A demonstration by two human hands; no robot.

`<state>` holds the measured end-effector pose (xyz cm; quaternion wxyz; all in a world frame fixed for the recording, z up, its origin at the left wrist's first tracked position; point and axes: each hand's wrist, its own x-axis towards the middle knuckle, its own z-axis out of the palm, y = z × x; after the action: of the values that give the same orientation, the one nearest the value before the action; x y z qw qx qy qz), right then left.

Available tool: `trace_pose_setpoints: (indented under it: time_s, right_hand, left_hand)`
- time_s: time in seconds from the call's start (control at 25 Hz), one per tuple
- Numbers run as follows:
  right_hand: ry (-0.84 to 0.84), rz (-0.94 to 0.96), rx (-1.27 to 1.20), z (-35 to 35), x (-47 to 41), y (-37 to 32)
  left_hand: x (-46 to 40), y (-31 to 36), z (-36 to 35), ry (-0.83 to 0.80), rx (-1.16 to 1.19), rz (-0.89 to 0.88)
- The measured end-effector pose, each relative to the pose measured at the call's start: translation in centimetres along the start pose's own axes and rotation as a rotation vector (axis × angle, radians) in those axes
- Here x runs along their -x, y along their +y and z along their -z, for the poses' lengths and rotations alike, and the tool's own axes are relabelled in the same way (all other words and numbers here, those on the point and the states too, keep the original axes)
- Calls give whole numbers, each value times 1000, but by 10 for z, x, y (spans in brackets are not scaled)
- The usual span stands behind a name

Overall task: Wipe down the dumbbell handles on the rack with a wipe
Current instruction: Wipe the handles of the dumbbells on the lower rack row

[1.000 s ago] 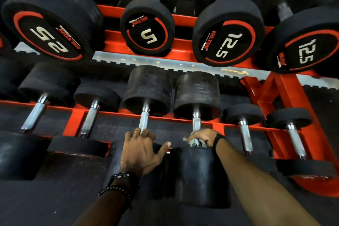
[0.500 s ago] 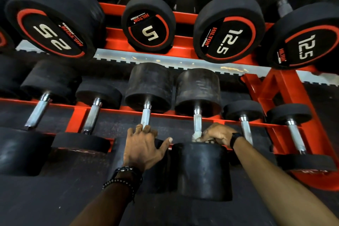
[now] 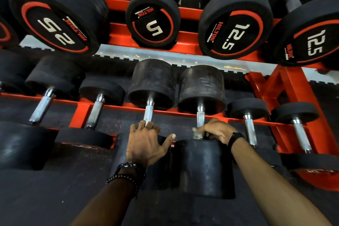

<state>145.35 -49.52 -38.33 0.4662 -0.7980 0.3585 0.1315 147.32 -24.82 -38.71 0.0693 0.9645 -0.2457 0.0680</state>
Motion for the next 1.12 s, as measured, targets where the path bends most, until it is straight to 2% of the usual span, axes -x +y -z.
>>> trace_pose_setpoints:
  time_s: [0.08, 0.16, 0.2, 0.32, 0.44, 0.52, 0.64, 0.72, 0.84, 0.96, 1.12]
  right_hand:
    - [-43, 43, 127, -6, -6, 1]
    - [0, 80, 413, -13, -6, -3]
    - [39, 79, 472, -15, -4, -4]
    - [5, 73, 394, -7, 1, -3]
    - [-164, 76, 276, 15, 9, 1]
    - [-196, 28, 311, 22, 0, 7]
    - [-93, 28, 578, 23, 0, -1]
    - [-1, 19, 644, 17, 10, -17]
    - [70, 81, 594, 5, 21, -25]
    - [180, 58, 267, -4, 23, -17]
    - [-18, -49, -232, -5, 19, -16]
  left_hand:
    - [0, 2, 0, -18, -9, 5]
    - [0, 2, 1, -18, -11, 14]
    - [0, 2, 1, -27, -9, 19]
    - [1, 3, 2, -35, -7, 20]
    - [0, 3, 4, -39, -11, 20]
    - [0, 2, 3, -41, -17, 12]
    - [2, 3, 2, -16, -2, 11]
    - [2, 3, 3, -20, 1, 9]
    - [1, 3, 5, -24, 5, 3]
    - [1, 2, 5, -20, 3, 1]
    - [1, 2, 3, -10, 17, 3]
